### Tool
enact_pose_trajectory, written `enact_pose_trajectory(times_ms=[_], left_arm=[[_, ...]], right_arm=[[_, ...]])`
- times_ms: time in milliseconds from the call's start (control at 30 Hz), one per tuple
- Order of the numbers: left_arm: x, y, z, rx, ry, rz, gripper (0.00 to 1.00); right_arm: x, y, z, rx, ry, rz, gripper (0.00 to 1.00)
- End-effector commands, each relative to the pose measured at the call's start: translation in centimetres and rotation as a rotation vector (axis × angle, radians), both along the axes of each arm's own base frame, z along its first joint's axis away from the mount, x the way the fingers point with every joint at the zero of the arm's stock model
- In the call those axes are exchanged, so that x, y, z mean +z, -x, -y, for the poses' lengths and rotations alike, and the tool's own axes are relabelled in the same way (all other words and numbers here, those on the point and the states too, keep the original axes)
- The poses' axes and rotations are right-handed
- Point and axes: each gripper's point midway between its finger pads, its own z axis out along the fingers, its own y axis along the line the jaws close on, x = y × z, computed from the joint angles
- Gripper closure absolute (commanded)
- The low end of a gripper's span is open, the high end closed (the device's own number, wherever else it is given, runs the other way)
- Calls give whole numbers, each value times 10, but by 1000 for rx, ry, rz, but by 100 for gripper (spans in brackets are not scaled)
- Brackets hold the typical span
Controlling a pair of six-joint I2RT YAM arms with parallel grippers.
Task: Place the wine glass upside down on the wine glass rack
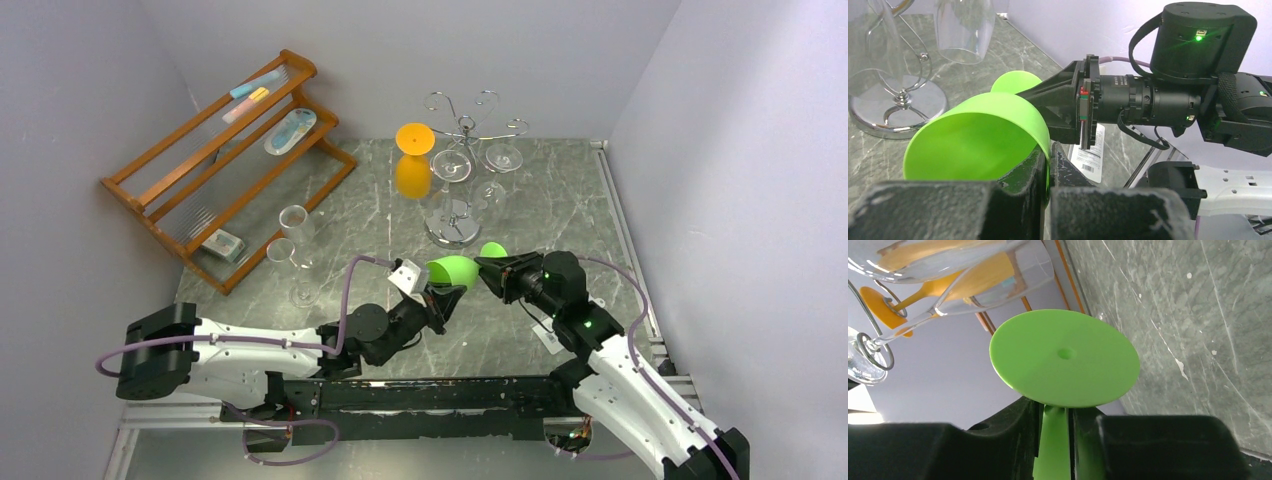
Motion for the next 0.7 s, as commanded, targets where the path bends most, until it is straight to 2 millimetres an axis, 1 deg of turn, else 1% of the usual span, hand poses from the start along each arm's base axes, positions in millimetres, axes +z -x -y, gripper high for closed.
enact_pose_trajectory(times_ms=[0, 100, 233, 267, 300, 400, 500, 567, 633, 667], left_arm=[[32, 10, 11, -60, 114, 12, 95], [30, 12, 12, -71, 124, 1, 95], [25, 13, 13, -76, 118, -21, 95], [24, 13, 13, -75, 118, -32, 91], [22, 13, 12, -74, 114, -42, 84], [13, 12, 7, -56, 100, -91, 56], [2, 9, -1, -19, 47, -192, 32], [-8, 13, -6, -23, -23, -240, 22], [-6, 19, -11, -46, -39, -286, 17], [-6, 22, -15, -55, -46, -306, 15]], right_arm=[[-7, 2, -4, 18, -12, -15, 75], [-6, 0, -6, 26, -16, -8, 80], [-1, -2, -8, 34, -1, 14, 96], [0, -3, -7, 31, 6, 24, 100], [2, -5, -5, 21, 16, 35, 100], [5, -12, 6, -28, 90, 87, 100], [12, -24, 22, -82, 225, 196, 100], [17, -33, 32, -104, 342, 287, 100], [20, -39, 39, -103, 457, 356, 100], [22, -43, 43, -92, 549, 413, 100]])
